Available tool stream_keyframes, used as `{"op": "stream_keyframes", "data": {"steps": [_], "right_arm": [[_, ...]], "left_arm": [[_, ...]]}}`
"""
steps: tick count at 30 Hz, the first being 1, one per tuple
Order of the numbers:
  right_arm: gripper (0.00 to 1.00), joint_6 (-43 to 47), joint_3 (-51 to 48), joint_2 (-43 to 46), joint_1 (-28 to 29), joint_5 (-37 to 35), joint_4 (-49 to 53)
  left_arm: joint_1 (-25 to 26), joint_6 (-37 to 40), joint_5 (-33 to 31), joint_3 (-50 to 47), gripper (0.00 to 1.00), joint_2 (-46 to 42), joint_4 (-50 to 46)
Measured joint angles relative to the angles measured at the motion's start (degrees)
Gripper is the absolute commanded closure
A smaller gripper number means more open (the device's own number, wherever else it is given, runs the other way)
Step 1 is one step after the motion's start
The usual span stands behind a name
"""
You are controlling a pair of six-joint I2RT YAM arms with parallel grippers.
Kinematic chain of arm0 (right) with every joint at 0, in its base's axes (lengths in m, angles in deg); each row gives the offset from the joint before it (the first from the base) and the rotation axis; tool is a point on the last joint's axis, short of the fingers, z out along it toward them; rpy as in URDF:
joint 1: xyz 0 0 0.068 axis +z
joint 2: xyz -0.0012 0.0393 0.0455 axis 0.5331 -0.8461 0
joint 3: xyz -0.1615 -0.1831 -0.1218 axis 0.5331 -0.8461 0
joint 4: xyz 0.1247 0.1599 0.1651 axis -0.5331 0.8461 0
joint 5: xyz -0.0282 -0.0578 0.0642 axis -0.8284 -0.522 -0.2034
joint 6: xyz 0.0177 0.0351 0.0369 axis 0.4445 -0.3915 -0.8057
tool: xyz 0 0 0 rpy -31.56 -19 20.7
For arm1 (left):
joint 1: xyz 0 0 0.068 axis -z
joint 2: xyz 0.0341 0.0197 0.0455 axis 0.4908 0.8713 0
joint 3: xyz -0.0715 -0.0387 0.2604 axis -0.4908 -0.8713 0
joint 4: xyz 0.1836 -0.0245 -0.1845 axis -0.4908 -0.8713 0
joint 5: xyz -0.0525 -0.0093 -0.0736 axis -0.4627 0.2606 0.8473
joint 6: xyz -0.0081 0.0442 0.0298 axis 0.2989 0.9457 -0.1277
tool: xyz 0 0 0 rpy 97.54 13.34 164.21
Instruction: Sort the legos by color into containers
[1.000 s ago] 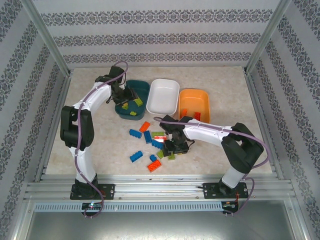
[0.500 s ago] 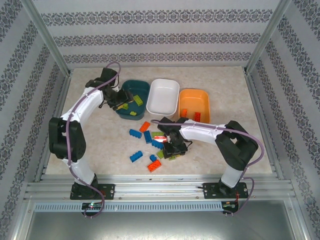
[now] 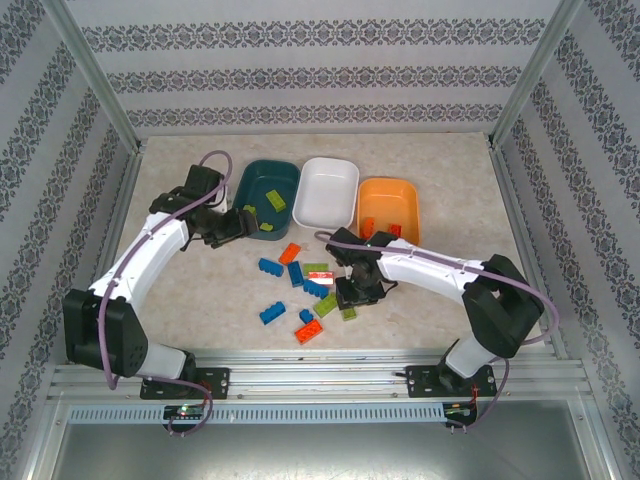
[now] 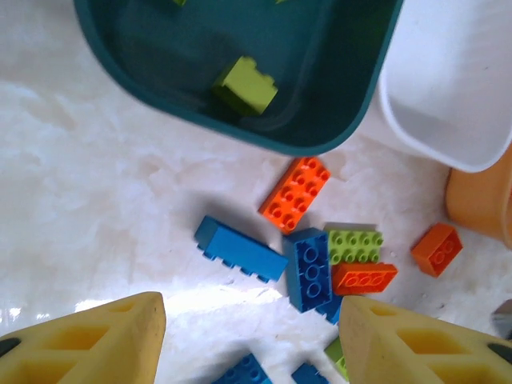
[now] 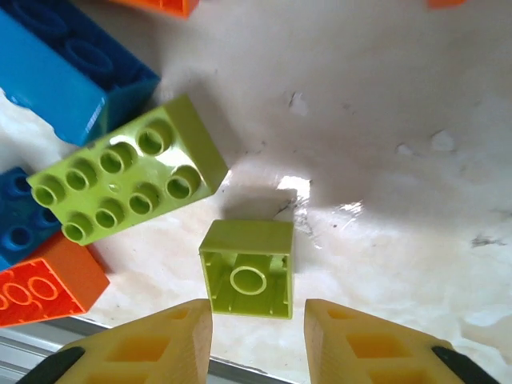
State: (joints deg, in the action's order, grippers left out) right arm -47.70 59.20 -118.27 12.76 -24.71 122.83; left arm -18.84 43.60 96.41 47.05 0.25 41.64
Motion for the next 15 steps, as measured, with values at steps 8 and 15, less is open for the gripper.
{"op": "stream_keyframes", "data": {"steps": [8,15], "right_arm": [[0.44,1.81,1.68,-0.79,-0.46,0.35,1.31],[0.44,1.88,1.68,-6.54,1.44,0.44,1.05]], "left_arm": [[0.00,0.13,-0.02,-2.12,0.40,-0.11,-0.11],[0.00,0.52,0.02,-2.12,0.39,-0.09,-0.11]]}}
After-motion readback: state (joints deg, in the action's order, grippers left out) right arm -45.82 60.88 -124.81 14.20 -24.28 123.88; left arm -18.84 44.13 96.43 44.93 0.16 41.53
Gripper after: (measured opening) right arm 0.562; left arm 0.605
